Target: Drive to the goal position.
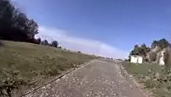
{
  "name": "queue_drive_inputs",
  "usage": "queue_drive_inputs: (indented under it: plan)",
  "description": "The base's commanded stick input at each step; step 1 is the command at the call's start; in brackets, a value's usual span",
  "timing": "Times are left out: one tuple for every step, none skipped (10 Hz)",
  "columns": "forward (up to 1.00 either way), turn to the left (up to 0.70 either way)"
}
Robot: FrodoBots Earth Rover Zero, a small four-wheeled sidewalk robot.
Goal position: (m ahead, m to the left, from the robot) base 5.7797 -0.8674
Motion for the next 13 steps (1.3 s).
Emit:
queue_drive_inputs:
  plan:
    - [0.7,0.0]
    - [0.7,-0.05]
    - [0.7,-0.14]
    - [0.7,-0.14]
    - [0.7,-0.14]
    - [0.7,-0.14]
    - [0.7,-0.14]
    - [0.7,-0.14]
    - [0.7,-0.14]
    - [0.7,-0.14]
    - [0.7,-0.14]
    - [0.7,-0.14]
    - [0.7,-0.07]
